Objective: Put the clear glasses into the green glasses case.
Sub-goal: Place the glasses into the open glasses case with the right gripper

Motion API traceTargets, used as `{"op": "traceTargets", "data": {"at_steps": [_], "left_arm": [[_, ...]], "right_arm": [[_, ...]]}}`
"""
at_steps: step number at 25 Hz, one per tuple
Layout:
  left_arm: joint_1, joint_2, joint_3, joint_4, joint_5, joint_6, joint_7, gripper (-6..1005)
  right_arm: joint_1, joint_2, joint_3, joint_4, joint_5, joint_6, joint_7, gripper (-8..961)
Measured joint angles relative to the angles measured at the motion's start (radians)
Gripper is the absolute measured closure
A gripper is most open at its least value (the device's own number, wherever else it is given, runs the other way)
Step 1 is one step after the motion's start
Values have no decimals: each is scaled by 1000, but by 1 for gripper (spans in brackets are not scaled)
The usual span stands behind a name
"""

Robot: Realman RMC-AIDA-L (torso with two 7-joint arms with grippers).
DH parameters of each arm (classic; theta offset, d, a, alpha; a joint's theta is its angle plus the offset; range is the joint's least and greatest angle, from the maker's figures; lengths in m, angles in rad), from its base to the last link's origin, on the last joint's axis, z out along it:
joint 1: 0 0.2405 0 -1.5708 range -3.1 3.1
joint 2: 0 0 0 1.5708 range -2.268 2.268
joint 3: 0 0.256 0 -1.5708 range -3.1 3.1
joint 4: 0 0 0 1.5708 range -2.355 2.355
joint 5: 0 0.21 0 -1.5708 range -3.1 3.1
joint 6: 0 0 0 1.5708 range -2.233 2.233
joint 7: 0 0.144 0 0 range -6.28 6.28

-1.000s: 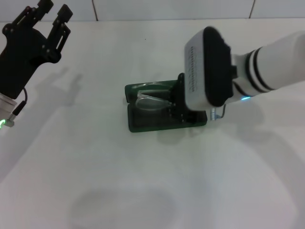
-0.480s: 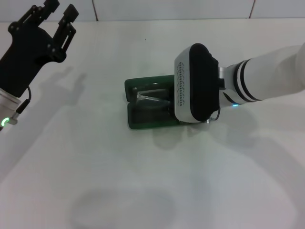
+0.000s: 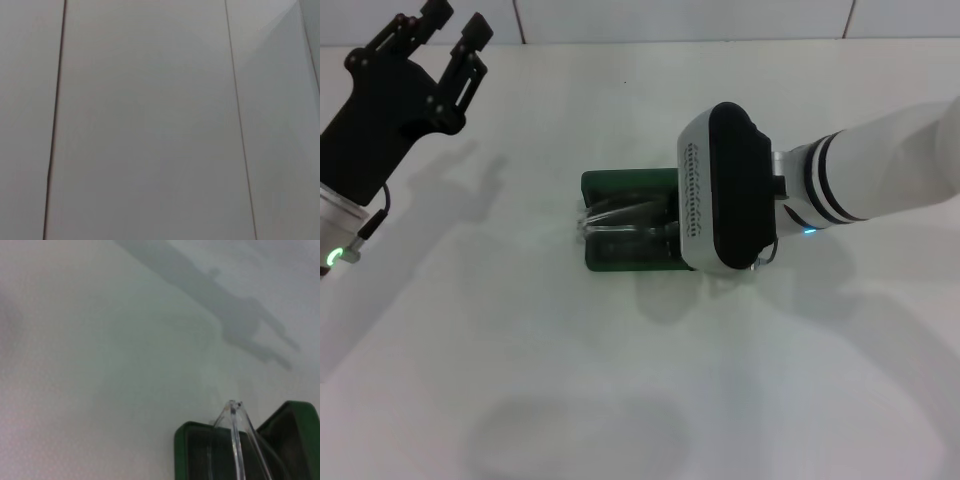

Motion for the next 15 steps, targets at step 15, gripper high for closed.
{"op": "traceTargets", "data": {"at_steps": [15], "left_arm": [[-7, 1, -1, 5, 1, -34, 0, 570]], "right_arm": [[-56, 0, 11, -76, -8, -11, 1, 629]]}}
